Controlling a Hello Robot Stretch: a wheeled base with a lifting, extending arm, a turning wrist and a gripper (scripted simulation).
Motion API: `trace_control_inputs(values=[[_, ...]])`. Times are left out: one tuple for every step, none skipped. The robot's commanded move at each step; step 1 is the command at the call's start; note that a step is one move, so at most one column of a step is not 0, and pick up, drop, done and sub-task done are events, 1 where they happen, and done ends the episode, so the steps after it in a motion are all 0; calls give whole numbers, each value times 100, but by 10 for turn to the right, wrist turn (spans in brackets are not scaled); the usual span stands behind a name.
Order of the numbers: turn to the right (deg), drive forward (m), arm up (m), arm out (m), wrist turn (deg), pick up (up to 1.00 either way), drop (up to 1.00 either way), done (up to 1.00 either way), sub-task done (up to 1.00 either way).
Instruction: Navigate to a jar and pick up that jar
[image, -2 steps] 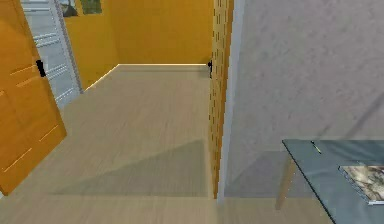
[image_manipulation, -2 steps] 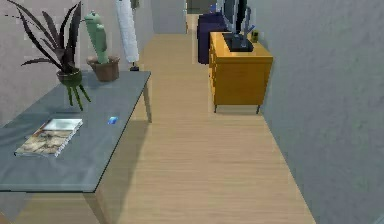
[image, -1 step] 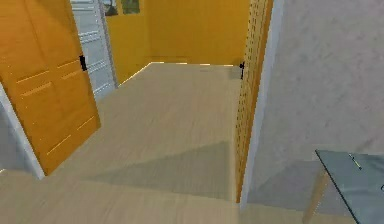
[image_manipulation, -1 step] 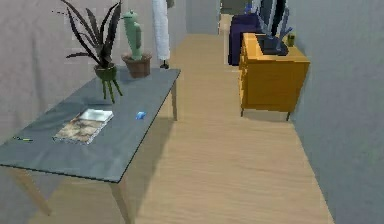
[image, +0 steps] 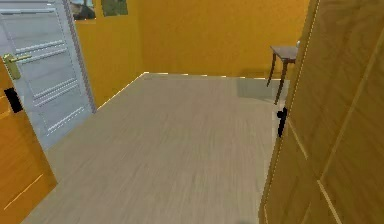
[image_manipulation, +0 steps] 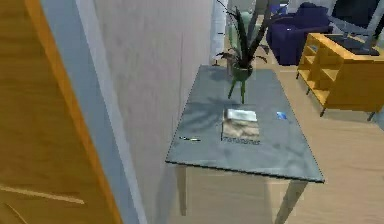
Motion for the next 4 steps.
trace_control_inputs(values=[[-30,0,0,0,0,0,0,0,0],[-450,0,0,0,0,0,0,0,0],[-450,0,0,0,0,0,0,0,0],[-450,0,0,0,0,0,0,0,0]])
